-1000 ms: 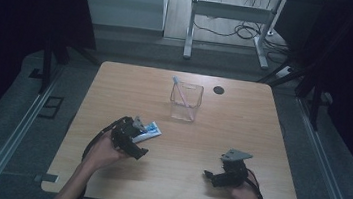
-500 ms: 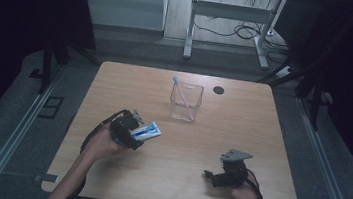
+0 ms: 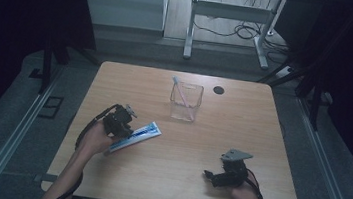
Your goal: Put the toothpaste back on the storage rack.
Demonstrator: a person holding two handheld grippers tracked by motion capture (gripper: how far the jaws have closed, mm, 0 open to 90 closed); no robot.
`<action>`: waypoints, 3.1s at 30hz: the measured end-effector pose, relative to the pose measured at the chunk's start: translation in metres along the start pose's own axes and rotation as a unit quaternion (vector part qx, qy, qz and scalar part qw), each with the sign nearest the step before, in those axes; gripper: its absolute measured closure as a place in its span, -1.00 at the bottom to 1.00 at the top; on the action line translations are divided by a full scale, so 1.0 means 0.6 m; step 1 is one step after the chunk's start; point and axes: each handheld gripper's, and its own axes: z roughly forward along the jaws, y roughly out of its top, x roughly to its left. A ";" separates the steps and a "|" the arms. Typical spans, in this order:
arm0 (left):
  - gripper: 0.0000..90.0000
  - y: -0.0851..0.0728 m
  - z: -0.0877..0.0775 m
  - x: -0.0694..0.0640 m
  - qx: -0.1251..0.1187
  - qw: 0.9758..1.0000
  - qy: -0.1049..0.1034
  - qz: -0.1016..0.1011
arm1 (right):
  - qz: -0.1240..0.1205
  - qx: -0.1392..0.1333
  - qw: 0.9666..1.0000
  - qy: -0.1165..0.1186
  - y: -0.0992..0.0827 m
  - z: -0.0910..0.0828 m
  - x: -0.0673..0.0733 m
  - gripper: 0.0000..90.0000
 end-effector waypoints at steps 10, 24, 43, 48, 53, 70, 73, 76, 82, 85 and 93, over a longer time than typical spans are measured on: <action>0.98 -0.025 0.012 0.014 0.021 0.999 0.005 -0.025 | 0.002 0.000 1.000 0.000 0.000 0.000 0.000 -0.87; 0.98 -0.045 0.014 0.011 0.029 0.999 -0.008 -0.034 | 0.002 0.000 1.000 -0.001 0.000 0.000 0.000 -0.87; 0.51 -0.033 -0.021 0.003 0.000 0.996 -0.041 -0.074 | 0.001 0.000 1.000 -0.001 0.000 0.000 0.000 -0.87; 0.25 -0.015 -0.026 -0.010 0.004 0.997 -0.043 -0.070 | 0.001 0.000 1.000 -0.001 0.000 0.000 0.000 -0.87; 0.13 0.002 -0.013 -0.020 0.023 0.996 -0.047 -0.068 | 0.001 0.000 1.000 -0.001 0.000 0.000 0.000 -0.87; 0.02 0.023 0.038 -0.034 0.054 0.996 -0.025 -0.060 | 0.000 0.000 1.000 -0.001 0.000 0.000 0.000 -0.87; 0.02 0.020 0.046 -0.030 0.056 0.996 -0.029 -0.061 | 0.000 0.000 1.000 -0.001 0.000 0.000 0.000 -0.87; 0.04 0.018 0.050 -0.031 0.049 0.995 -0.035 -0.075 | 0.001 0.000 1.000 -0.001 0.000 0.000 0.000 -0.87; 0.27 0.018 0.044 -0.031 0.046 0.996 -0.034 -0.067 | 0.001 0.000 1.000 -0.001 0.000 0.000 0.000 -0.87; 0.48 0.017 0.037 -0.031 0.042 0.997 -0.033 -0.056 | 0.001 0.000 1.000 -0.001 0.000 0.000 0.000 -0.87; 0.64 0.013 0.031 -0.028 0.021 0.997 -0.046 -0.059 | 0.002 0.000 1.000 -0.001 0.000 0.000 0.000 -0.87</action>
